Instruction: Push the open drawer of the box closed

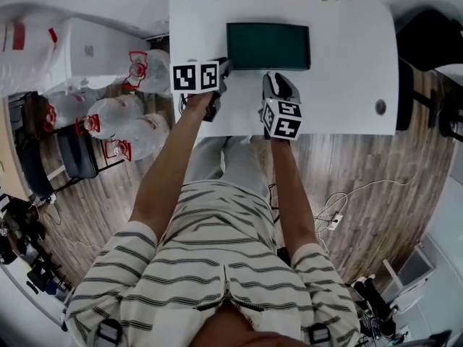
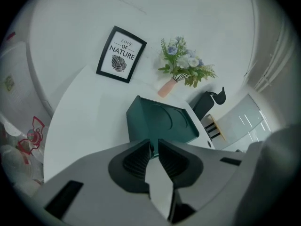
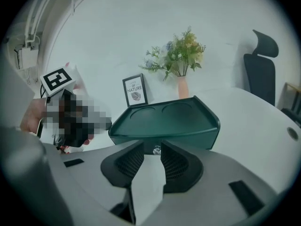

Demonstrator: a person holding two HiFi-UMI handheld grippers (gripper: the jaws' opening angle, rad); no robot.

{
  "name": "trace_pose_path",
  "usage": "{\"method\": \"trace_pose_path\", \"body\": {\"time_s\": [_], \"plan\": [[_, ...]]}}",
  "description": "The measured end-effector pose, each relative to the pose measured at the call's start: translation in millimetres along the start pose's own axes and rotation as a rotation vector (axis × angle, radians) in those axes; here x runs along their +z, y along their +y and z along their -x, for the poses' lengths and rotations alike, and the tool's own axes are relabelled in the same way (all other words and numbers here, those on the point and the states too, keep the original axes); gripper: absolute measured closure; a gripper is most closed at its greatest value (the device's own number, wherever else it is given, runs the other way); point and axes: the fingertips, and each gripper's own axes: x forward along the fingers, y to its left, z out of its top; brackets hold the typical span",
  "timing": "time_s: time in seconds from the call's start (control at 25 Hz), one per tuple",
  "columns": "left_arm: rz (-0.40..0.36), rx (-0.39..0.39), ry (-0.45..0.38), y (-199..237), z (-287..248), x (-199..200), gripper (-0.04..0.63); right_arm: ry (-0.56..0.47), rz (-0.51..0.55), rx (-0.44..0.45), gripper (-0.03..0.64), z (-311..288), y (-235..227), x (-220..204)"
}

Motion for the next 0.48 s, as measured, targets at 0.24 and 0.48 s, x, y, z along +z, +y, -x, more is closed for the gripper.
{"method": "trace_pose_path", "body": {"time_s": [0.24,0.48], "plan": [[-0.040,-0.006,-0.060,-18,27,-3,0.563,-0.051,0.004,0.007,0.529,32,11,15],[-0.135,-0.003,-0.135,-42,55,2,0.594,-0.112,0.008,0.027,0.558,62,27,36]]}}
